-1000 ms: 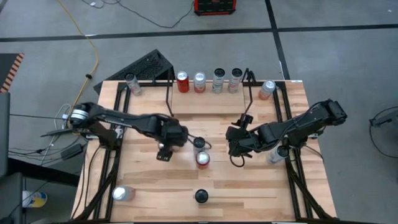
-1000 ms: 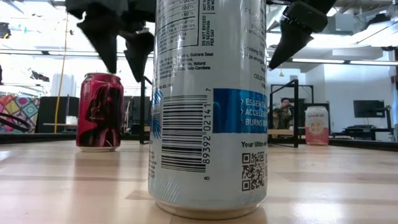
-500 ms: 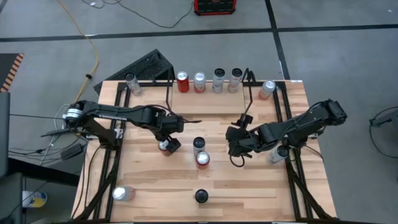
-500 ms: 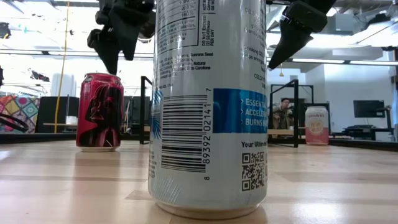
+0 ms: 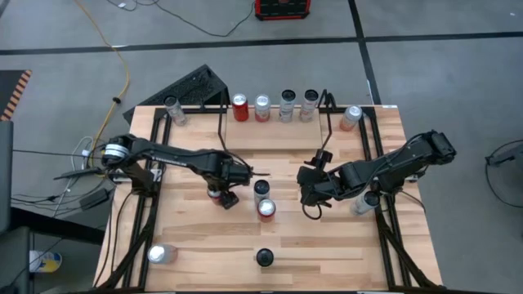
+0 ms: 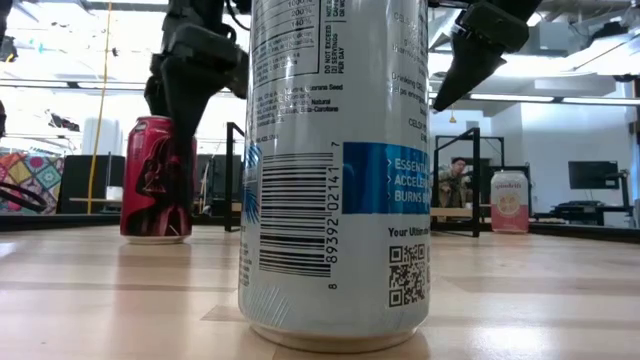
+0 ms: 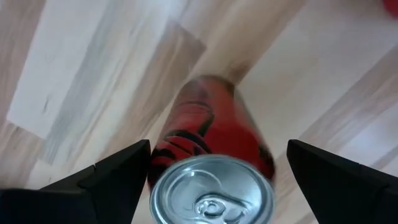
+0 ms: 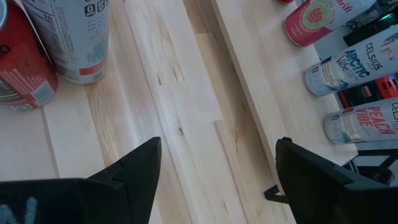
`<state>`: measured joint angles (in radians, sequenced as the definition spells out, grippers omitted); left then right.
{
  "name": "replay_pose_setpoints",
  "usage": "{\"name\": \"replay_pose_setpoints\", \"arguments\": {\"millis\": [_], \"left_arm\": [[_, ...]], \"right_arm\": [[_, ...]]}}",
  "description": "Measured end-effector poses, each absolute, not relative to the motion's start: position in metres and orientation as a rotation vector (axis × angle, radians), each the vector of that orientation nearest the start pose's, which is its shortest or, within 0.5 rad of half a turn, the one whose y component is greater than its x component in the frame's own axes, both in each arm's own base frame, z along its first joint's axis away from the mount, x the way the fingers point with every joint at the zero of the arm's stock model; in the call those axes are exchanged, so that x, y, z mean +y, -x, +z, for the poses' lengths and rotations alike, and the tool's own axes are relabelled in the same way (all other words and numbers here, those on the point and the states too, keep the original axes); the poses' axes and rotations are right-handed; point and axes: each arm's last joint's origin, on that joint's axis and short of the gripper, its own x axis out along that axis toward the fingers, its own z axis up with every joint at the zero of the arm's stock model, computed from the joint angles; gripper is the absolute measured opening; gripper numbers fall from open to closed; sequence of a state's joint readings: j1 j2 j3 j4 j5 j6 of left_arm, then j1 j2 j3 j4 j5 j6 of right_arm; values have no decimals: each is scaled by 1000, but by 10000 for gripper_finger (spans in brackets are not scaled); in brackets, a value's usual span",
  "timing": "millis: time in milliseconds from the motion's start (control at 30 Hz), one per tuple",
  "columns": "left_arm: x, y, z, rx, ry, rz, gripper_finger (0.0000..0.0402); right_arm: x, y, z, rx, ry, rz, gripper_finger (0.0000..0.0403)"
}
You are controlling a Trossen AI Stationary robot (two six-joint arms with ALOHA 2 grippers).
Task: Place canned beverage on shelf
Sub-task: Put the top red black soda can on the shelf aligned with the other red black soda can
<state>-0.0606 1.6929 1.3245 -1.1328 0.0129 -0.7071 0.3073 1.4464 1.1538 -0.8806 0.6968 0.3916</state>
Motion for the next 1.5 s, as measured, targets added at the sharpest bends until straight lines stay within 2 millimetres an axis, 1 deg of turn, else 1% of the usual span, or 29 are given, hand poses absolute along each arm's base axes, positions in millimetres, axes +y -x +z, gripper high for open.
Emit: {"name": "replay_pose_setpoints", "arguments": {"millis": [133, 233, 300, 400, 433, 533, 633, 800, 933, 1033, 1167, 1267, 1367, 1500], "left_arm": [[-26, -312, 225, 1504, 467, 449, 362], [-29, -313, 223, 1502, 418, 443, 355], [-30, -314, 223, 1487, 404, 446, 335], [-29, -312, 225, 1492, 379, 455, 288], [-29, -311, 225, 1499, 366, 454, 279], [-28, -308, 225, 1534, 308, 419, 279], [-28, -307, 225, 1565, 220, 336, 279], [-34, -307, 225, 1575, -38, 156, 280], [-41, -308, 226, 1552, -267, -1, 304], [-46, -309, 226, 1543, -369, -106, 310], [-49, -308, 226, 1542, -382, -176, 304], [-50, -309, 233, 1530, -353, -185, 303], [-49, -310, 243, 1492, -326, -164, 312], [-49, -312, 251, 1470, -314, -153, 325]], "right_arm": [[65, -267, 269, 937, 216, -530, 290], [65, -267, 269, 939, 222, -527, 290], [65, -267, 269, 939, 222, -527, 290], [65, -267, 269, 943, 232, -523, 290], [65, -267, 269, 944, 235, -521, 290], [65, -267, 269, 944, 235, -521, 290], [65, -267, 269, 942, 234, -521, 290], [65, -267, 269, 938, 228, -523, 290], [65, -267, 269, 935, 217, -529, 290], [65, -267, 269, 932, 207, -534, 290], [65, -267, 269, 928, 195, -540, 290], [65, -267, 269, 928, 194, -540, 290], [65, -267, 269, 928, 194, -540, 290], [65, -268, 270, 924, 192, -540, 290]]}}
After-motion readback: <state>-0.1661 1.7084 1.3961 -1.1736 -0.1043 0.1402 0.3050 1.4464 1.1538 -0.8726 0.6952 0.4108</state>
